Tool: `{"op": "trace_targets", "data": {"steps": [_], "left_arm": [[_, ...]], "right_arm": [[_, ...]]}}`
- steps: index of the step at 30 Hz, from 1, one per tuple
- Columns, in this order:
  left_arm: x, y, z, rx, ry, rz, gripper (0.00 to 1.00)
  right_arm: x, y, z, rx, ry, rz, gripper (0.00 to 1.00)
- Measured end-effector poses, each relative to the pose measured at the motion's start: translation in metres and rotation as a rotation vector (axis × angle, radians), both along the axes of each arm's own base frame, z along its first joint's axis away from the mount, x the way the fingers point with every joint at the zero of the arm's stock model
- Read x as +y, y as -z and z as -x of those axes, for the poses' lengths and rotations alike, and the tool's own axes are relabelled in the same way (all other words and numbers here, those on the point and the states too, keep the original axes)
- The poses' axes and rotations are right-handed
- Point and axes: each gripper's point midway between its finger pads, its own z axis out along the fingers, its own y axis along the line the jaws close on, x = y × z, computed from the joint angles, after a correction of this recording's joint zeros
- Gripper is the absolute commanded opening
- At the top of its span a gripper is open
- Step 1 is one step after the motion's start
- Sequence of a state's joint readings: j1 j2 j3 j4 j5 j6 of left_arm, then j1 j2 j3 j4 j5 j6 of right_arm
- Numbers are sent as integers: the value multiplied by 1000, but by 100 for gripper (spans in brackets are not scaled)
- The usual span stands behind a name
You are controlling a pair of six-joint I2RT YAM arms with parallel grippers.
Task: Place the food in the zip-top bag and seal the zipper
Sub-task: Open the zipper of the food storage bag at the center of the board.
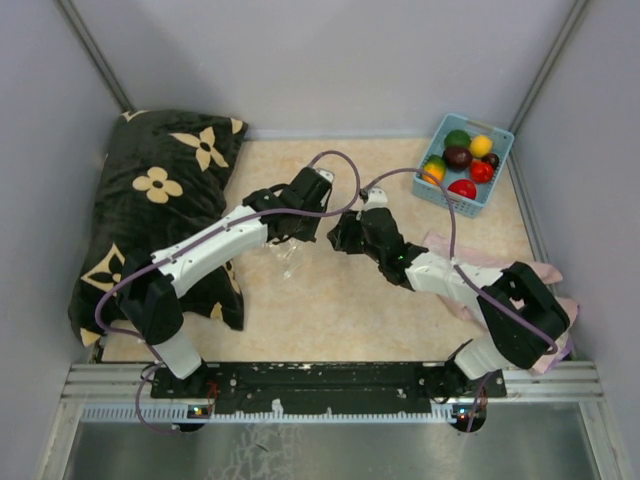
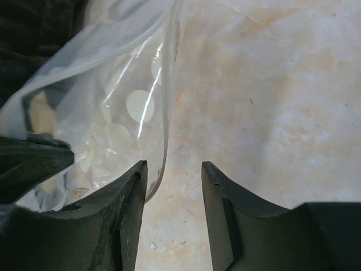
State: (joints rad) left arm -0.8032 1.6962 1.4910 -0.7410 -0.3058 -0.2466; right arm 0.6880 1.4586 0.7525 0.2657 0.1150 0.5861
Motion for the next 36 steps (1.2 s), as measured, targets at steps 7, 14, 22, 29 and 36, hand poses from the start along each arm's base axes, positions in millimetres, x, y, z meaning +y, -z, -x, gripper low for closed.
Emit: {"op": "trace_targets", "data": {"steps": [7,14,22,29,36], "left_arm": [[-3,1,3,12,12,13,0],[-2,-9,5,-1,14,40,0],[11,-30,3,-73,-23,42,0],[33,-60,-3,-183,-82,35,0],[52,-67,-13,-226,-137,0,0]], "right_arm": [[21,-23,-5,-51,-48,-116,53],[39,-10,-23,-7,-29,-158,49],[39,37,-27,79,-6,-102,36],[33,45,-30,87,-8,-40,35],[29,38,-34,65,-28,19,39]]}}
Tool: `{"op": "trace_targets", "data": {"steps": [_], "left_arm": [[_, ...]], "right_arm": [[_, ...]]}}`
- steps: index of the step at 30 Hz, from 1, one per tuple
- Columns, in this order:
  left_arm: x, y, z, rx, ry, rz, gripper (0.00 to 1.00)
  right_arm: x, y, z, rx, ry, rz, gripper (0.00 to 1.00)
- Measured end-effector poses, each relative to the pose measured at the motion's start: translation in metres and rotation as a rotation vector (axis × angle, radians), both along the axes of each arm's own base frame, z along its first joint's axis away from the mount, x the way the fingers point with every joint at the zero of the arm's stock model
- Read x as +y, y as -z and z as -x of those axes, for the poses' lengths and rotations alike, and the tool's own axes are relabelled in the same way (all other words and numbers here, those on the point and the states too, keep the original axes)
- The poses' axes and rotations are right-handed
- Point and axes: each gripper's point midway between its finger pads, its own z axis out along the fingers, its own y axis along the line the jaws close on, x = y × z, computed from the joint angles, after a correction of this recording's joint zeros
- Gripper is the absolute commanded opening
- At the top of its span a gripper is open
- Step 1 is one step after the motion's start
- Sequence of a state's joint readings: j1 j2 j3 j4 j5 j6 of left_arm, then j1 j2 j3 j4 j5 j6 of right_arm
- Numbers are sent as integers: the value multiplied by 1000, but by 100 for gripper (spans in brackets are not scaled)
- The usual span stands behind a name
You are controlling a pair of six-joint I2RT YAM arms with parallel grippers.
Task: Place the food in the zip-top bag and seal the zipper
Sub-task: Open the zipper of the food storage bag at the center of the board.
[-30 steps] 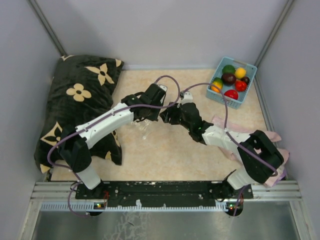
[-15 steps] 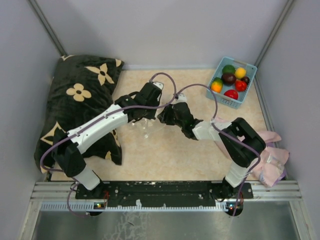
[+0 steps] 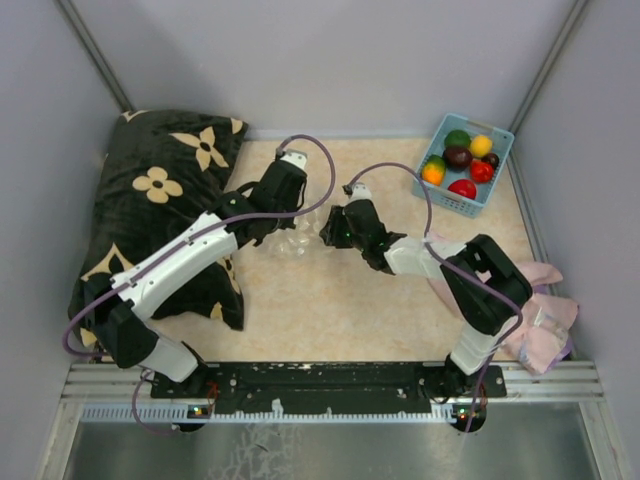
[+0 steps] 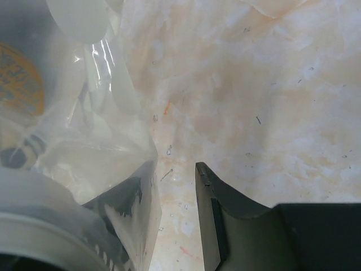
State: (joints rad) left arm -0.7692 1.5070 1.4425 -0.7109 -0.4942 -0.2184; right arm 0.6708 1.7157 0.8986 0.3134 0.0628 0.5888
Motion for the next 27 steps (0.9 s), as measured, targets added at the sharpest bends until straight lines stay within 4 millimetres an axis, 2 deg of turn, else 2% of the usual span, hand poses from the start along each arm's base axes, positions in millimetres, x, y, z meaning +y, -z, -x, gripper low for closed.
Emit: {"op": "trace_targets", "data": {"steps": [5,12,20,24,27], "left_arm": [[-2,7,-1,18,10,-11,0],[-10,27,1,86,43,-18,0],[-14,31,4,105,61,-9,0],[-14,35,4,119,61,-13,0],[-14,36,5,125,58,-11,0]], "right_arm": [[-6,-8,5,-4,-23,23,47],[-8,-41,7,-53,-63,-18,55],[0,-79,20,-111,-143,-81,66],[0,-105,28,-160,-176,-117,68],[-1,-116,29,-187,-177,-126,68]]}}
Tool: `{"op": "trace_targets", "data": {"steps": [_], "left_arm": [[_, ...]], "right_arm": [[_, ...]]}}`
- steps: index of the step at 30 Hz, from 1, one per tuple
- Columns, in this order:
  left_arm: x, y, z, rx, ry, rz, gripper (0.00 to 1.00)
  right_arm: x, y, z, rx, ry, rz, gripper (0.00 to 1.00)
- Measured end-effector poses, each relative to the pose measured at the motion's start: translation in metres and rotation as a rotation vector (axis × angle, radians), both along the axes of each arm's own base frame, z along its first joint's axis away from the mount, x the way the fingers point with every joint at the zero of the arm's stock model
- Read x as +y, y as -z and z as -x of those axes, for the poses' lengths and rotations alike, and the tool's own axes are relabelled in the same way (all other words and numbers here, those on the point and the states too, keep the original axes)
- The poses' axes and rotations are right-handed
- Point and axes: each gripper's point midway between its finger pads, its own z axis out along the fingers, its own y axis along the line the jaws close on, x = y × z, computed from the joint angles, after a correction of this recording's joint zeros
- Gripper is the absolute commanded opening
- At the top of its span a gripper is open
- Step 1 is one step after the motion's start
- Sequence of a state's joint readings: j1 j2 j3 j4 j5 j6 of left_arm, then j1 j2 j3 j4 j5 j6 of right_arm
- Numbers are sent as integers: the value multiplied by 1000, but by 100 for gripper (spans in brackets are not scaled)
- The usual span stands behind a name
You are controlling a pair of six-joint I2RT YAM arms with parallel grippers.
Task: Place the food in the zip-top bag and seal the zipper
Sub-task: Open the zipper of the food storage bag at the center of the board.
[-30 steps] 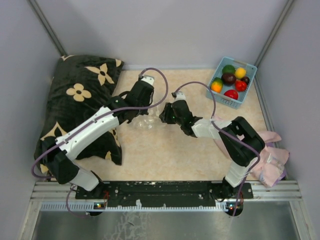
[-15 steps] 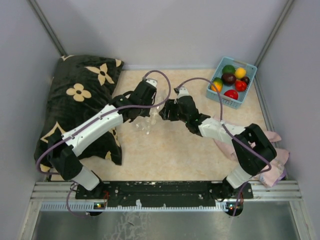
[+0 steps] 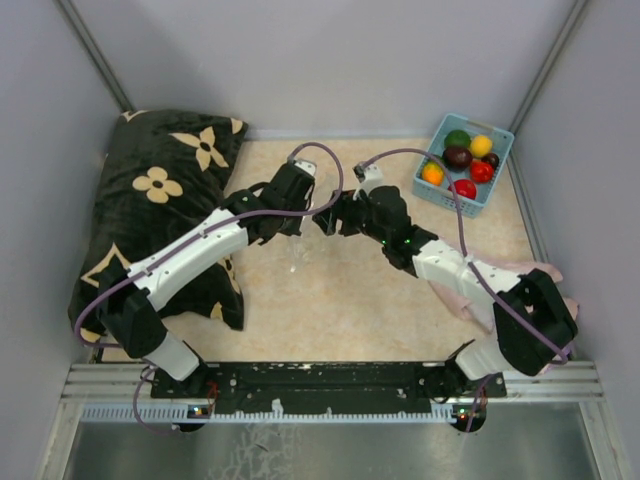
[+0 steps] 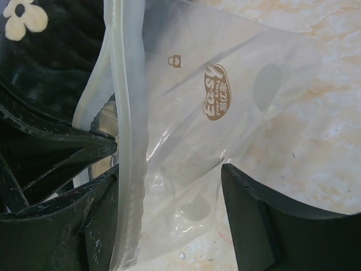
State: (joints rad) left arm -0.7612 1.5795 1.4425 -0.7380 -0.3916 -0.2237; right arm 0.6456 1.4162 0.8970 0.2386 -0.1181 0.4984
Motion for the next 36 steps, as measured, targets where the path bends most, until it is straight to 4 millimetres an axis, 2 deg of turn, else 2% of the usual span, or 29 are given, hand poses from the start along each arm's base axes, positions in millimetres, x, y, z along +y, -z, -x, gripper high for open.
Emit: {"op": "trace_targets", "data": {"steps": [5,12,17,20,26,31,36], "left_arm": [[0,-1,1,1,-5,5,0],[5,-15,2,-32,-13,23,0],[12,-30,2,-74,-35,30,0],[15,-31,1,-81,-44,25,0],[19,-28,0,-72,-55,16,0],[19,-19,-3,-53,-60,-4,0],[21,-11,-5,-35,-67,-20,0]], "right_arm": [[-2,9,-5,11,27,19,68],[-7,64,-24,105,106,131,68],[-4,86,-39,137,137,185,68],[-1,93,-38,155,119,191,68],[13,82,-29,160,37,136,74],[22,52,-20,127,-15,58,76],[21,25,-11,84,-44,8,77]]}}
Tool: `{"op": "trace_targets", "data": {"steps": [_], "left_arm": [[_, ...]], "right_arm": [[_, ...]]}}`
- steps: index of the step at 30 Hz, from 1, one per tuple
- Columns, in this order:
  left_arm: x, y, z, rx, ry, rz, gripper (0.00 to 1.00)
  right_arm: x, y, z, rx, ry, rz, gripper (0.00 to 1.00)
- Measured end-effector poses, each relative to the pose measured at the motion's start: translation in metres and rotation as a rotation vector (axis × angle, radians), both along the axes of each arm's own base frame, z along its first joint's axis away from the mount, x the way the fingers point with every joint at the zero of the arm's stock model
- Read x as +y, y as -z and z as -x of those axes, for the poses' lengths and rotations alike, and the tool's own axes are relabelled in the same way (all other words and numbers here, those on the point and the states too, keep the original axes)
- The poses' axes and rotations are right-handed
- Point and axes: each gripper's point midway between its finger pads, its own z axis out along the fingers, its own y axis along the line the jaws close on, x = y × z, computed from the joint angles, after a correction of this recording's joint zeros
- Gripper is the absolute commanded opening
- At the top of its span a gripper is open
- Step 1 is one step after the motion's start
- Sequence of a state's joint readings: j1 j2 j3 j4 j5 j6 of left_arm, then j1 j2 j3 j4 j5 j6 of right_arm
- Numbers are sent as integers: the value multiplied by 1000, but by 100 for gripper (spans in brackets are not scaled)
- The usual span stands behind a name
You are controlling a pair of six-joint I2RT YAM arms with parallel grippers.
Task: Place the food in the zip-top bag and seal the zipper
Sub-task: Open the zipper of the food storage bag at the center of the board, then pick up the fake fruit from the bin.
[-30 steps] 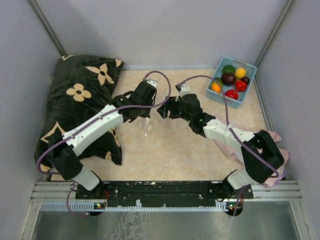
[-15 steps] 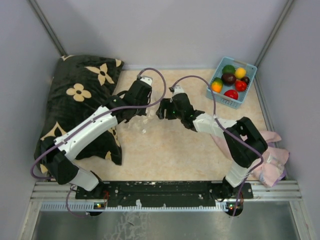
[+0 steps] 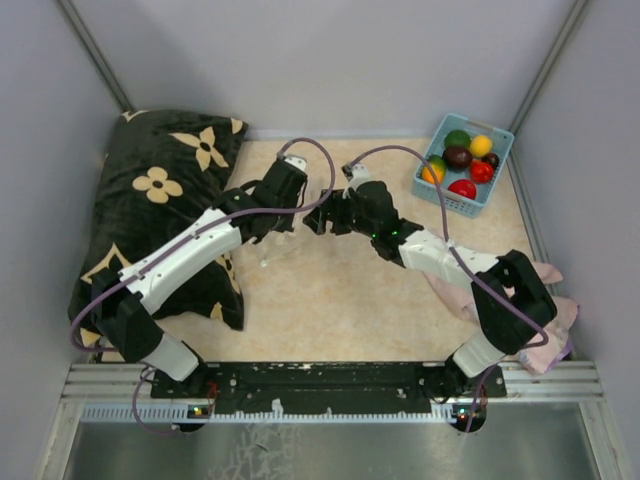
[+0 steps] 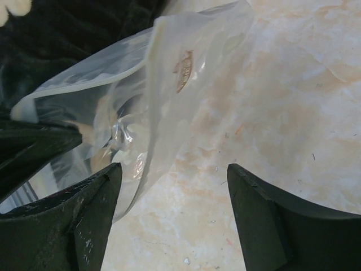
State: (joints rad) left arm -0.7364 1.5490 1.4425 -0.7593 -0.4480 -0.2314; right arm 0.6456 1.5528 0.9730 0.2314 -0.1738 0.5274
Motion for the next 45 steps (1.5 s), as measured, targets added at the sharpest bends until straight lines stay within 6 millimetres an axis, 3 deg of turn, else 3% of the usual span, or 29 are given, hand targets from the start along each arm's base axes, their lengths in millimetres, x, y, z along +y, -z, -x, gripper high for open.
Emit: {"op": "trace_targets", "data": {"steps": [3,9,14,20,24,27,28,31,35,39,45], "left_arm": [[3,1,-2,3,-9,-2,0],[5,2,-4,8,-17,5,0],[7,3,-5,17,-21,17,0],[13,3,-9,25,-39,31,0],[12,3,-9,27,-37,34,0],[13,1,-8,23,-36,38,0],[13,0,-8,21,-36,40,0],[16,-4,-9,14,-39,51,0],[21,-10,-12,9,-43,79,0],[24,-14,-15,-2,-45,102,0],[27,-14,-18,4,-47,115,0]], "right_arm": [[-3,-7,8,-13,-13,-11,77],[-21,1,25,4,-18,49,78],[-51,-3,24,-17,40,136,79],[-115,-11,-13,-30,233,252,79],[-173,-27,-48,-44,408,301,79],[-230,-39,-83,-50,571,345,79],[-234,-40,-85,-50,583,347,79],[-270,-39,-109,-29,668,373,79],[-306,-26,-142,11,743,406,79],[-334,-1,-169,68,787,438,79],[-366,33,-193,146,828,500,81]]}}
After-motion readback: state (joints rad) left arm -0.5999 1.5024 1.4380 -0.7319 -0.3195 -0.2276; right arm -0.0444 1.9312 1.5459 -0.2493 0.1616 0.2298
